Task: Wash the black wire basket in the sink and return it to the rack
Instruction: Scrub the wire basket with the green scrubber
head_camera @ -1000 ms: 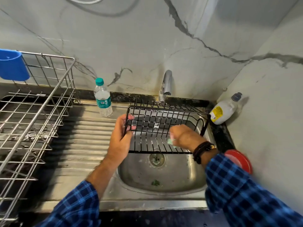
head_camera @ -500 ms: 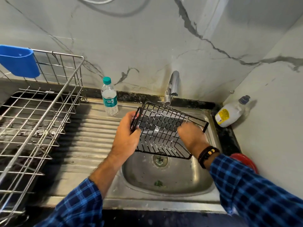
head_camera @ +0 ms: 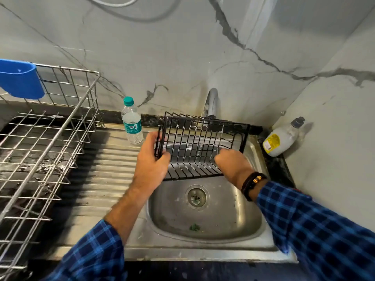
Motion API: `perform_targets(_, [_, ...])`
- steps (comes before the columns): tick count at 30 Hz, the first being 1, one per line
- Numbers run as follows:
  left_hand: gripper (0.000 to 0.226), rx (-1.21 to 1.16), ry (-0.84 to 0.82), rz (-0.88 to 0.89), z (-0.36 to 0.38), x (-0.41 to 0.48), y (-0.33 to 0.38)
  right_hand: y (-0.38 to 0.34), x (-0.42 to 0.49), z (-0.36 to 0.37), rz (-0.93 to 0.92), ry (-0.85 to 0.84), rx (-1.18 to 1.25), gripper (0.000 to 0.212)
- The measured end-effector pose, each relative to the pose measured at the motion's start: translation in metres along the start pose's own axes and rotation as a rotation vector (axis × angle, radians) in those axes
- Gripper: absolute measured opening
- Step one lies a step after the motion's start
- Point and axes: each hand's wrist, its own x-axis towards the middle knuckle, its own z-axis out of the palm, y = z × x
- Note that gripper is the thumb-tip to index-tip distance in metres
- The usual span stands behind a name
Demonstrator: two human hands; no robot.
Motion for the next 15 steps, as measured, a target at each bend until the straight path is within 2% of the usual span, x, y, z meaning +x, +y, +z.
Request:
perform_targets(3, [0.038, 0.015, -0.044, -0.023, -0.007, 0.008, 0.009, 0.009, 0.003, -0.016, 0.134, 0.11, 0.076, 0.022])
perform_targets(6, [0.047, -0.022, -0.1, -0.013, -0.008, 0.002, 0.013, 0.011, 0.006, -0.012, 0.161, 0.138, -0.007, 0.026])
perform_targets(10, [0.046, -0.055, -0.107, -0.049, -0.007, -0.006, 0.009, 0.004, 0.005, -0.005, 0.108, 0.108, -0.115, 0.02])
perform_targets(15, [0.038, -0.081, -0.013, -0.11, -0.004, -0.008, 0.0, -0.025, -0.003, 0.012, -0.117, -0.052, -0.03, 0.014])
